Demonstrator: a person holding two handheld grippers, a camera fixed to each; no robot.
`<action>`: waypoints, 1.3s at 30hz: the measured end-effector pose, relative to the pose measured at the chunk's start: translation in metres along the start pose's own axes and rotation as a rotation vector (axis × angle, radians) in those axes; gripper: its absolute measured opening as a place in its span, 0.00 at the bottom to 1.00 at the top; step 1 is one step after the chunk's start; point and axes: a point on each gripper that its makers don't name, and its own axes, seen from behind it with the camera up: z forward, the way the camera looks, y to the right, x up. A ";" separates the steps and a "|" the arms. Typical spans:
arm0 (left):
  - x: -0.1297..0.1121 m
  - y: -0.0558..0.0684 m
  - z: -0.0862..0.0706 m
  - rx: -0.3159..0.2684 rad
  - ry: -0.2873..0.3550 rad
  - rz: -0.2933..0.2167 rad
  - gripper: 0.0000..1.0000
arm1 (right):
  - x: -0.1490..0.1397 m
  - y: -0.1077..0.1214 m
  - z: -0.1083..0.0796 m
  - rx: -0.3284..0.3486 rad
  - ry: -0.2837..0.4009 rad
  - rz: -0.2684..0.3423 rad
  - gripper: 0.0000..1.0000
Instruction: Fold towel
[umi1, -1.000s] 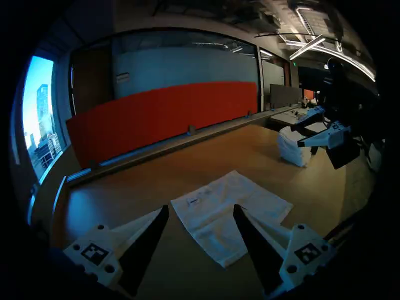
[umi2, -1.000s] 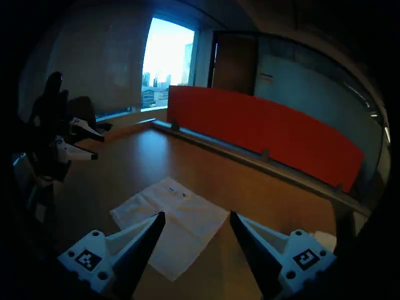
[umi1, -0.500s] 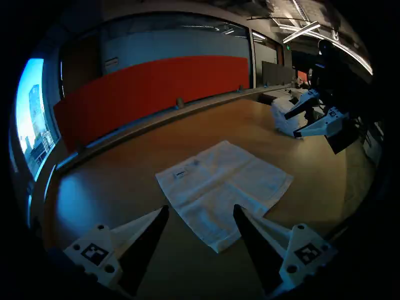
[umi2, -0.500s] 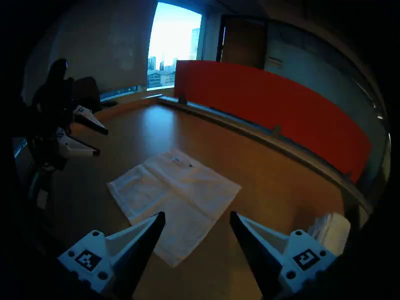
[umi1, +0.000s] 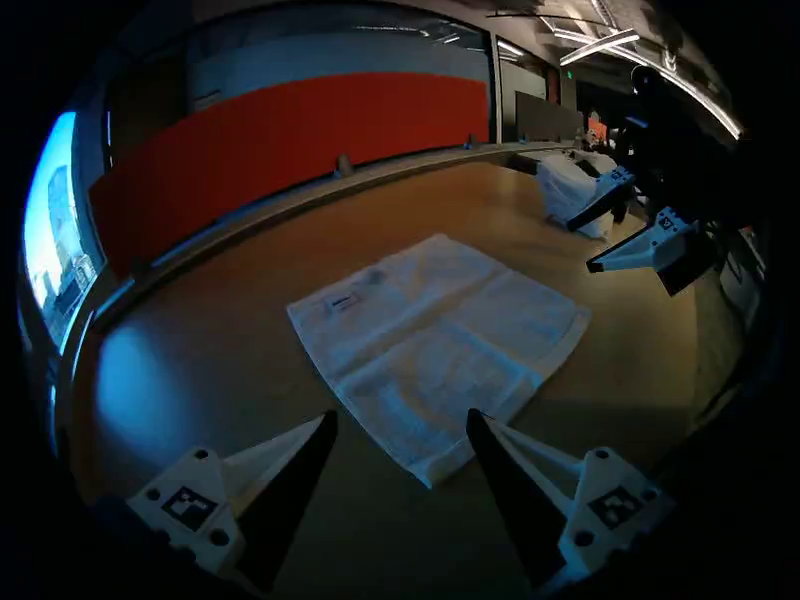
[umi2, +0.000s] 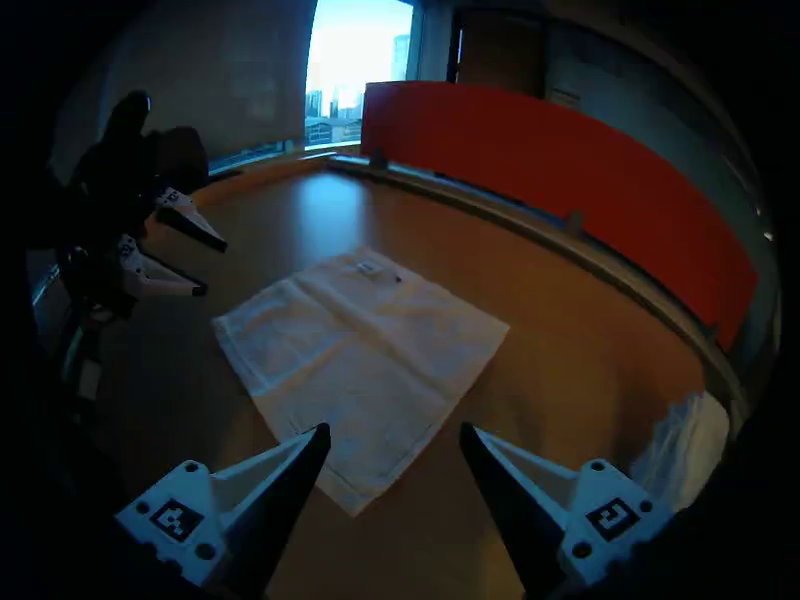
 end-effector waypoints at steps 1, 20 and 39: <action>-0.003 0.001 0.002 -0.003 -0.007 0.000 0.96 | -0.003 -0.002 0.002 0.004 -0.006 -0.001 1.00; -0.052 0.018 0.031 -0.052 -0.143 -0.003 0.95 | -0.059 -0.021 0.024 0.069 -0.125 -0.034 1.00; -0.069 0.023 0.036 -0.074 -0.208 -0.028 0.91 | -0.076 -0.025 0.023 0.119 -0.167 -0.012 0.78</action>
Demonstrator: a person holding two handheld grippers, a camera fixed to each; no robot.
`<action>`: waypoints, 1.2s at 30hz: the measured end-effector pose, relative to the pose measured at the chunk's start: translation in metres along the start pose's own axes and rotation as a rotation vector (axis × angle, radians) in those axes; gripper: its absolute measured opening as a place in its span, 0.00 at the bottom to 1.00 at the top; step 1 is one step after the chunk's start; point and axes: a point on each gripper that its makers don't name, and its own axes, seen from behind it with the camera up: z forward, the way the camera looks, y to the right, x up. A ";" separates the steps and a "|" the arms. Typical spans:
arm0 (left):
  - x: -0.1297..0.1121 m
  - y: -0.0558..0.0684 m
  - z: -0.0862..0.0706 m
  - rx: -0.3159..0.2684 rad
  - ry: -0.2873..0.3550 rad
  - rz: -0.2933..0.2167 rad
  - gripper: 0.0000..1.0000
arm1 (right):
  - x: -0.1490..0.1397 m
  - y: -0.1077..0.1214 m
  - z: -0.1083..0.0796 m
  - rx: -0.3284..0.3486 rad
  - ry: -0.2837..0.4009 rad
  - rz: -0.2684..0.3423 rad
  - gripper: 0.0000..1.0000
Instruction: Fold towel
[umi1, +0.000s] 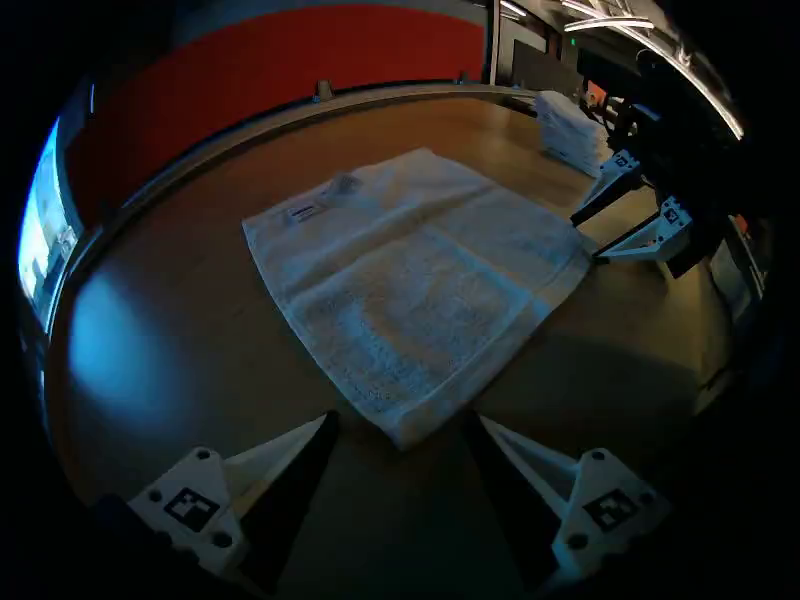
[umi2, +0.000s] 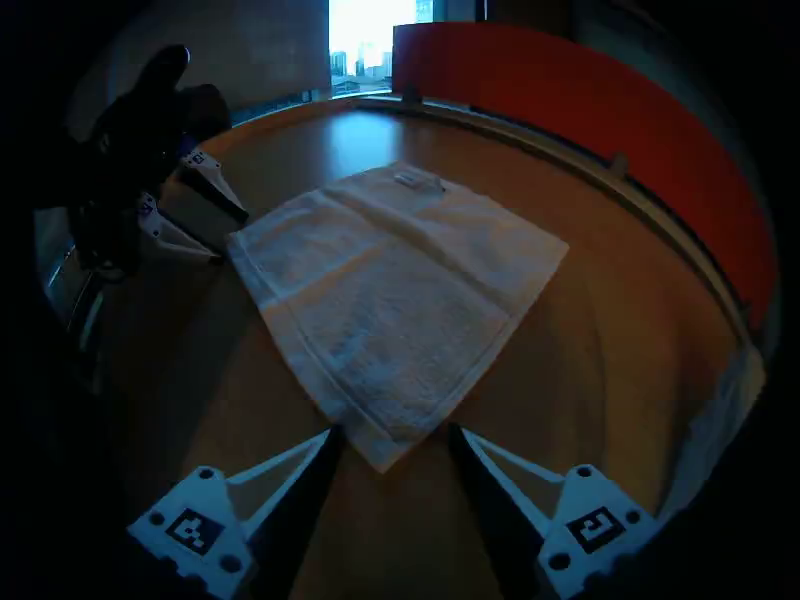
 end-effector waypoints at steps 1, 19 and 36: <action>0.000 0.000 0.000 -0.001 -0.001 0.000 0.91 | 0.000 0.000 0.000 0.002 0.000 -0.001 0.76; 0.002 0.010 0.000 -0.012 -0.007 0.011 0.59 | 0.000 -0.002 0.003 0.019 -0.010 0.002 0.46; 0.009 0.010 -0.002 0.000 -0.005 -0.034 0.16 | 0.009 -0.010 -0.004 0.021 0.016 0.024 0.15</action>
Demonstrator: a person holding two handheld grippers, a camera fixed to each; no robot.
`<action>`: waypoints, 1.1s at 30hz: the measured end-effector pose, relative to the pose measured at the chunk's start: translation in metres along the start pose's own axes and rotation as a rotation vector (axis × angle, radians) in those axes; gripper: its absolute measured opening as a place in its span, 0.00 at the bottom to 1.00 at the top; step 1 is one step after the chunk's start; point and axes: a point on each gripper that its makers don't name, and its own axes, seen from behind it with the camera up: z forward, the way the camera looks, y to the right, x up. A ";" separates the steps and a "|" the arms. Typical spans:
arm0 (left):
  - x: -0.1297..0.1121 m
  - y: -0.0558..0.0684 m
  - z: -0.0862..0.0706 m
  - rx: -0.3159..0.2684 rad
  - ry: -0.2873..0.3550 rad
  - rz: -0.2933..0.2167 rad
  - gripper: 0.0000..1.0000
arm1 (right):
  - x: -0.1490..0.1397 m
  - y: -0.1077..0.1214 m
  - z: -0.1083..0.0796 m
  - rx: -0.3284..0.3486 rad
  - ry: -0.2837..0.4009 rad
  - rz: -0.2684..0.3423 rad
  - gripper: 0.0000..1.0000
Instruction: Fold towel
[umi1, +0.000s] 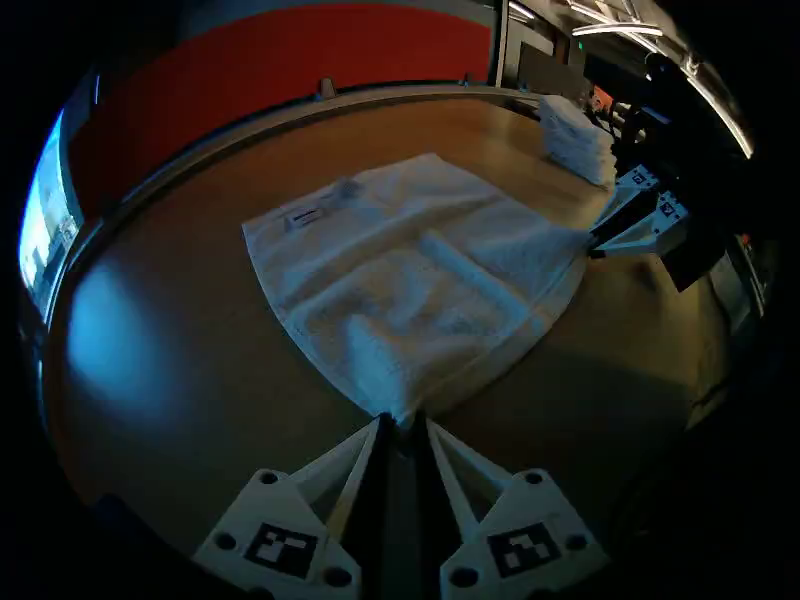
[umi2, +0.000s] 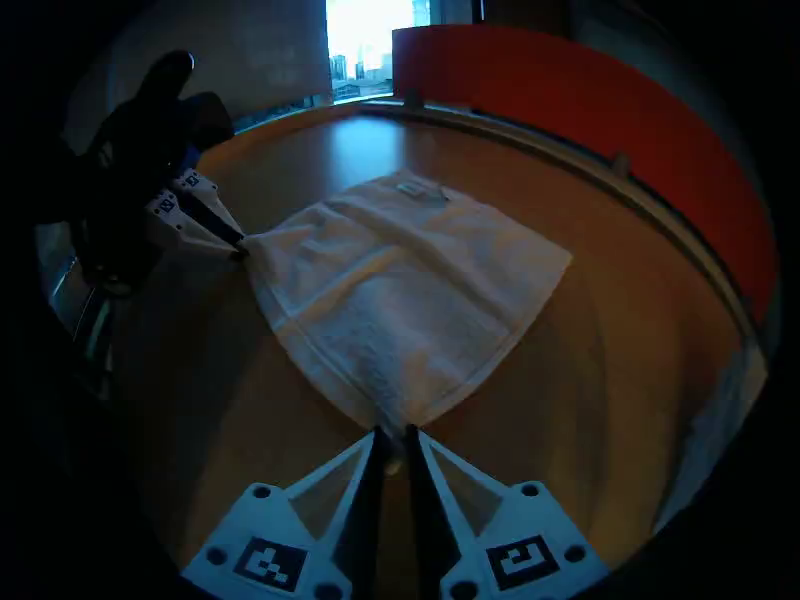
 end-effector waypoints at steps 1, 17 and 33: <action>0.001 0.000 -0.001 0.000 0.002 -0.003 0.16 | 0.001 0.000 -0.001 -0.002 0.003 0.001 0.15; 0.032 -0.004 -0.039 0.019 0.046 -0.019 0.16 | 0.038 0.001 -0.032 -0.038 0.070 0.012 0.15; 0.059 0.003 -0.087 0.024 0.073 -0.060 0.16 | 0.074 -0.004 -0.074 -0.055 0.132 -0.010 0.15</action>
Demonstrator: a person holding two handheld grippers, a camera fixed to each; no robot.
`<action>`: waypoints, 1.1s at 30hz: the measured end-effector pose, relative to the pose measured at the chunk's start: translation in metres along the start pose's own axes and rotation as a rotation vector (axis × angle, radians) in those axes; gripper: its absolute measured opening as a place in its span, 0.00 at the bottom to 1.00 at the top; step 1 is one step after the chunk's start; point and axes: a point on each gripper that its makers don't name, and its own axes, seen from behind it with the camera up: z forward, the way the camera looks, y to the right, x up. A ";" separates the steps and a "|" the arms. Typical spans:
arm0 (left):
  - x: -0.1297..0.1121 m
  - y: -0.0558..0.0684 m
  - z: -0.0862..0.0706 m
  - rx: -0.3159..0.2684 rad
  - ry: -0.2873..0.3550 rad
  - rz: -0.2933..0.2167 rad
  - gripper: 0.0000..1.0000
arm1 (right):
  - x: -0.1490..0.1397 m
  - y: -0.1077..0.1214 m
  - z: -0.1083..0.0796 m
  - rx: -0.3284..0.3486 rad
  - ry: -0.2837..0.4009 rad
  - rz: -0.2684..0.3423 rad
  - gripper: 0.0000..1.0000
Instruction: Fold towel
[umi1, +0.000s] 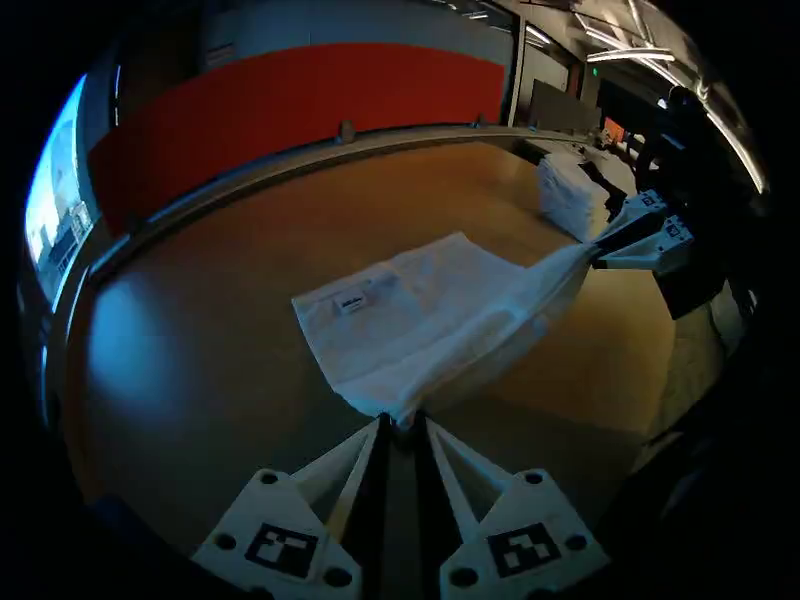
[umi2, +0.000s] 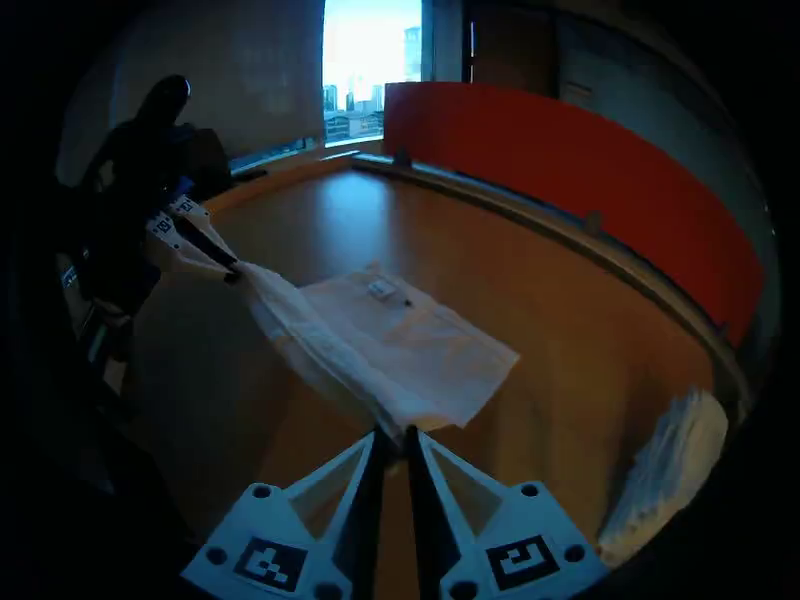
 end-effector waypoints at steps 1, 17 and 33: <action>0.001 0.001 -0.003 0.000 0.001 0.000 0.16 | 0.002 0.000 -0.002 0.000 0.002 -0.002 0.15; 0.001 0.024 -0.038 -0.026 -0.009 -0.043 0.16 | 0.016 -0.010 -0.036 0.008 0.009 -0.029 0.15; 0.000 0.028 -0.039 -0.021 -0.013 -0.050 0.16 | 0.018 -0.013 -0.037 0.028 -0.005 -0.042 0.15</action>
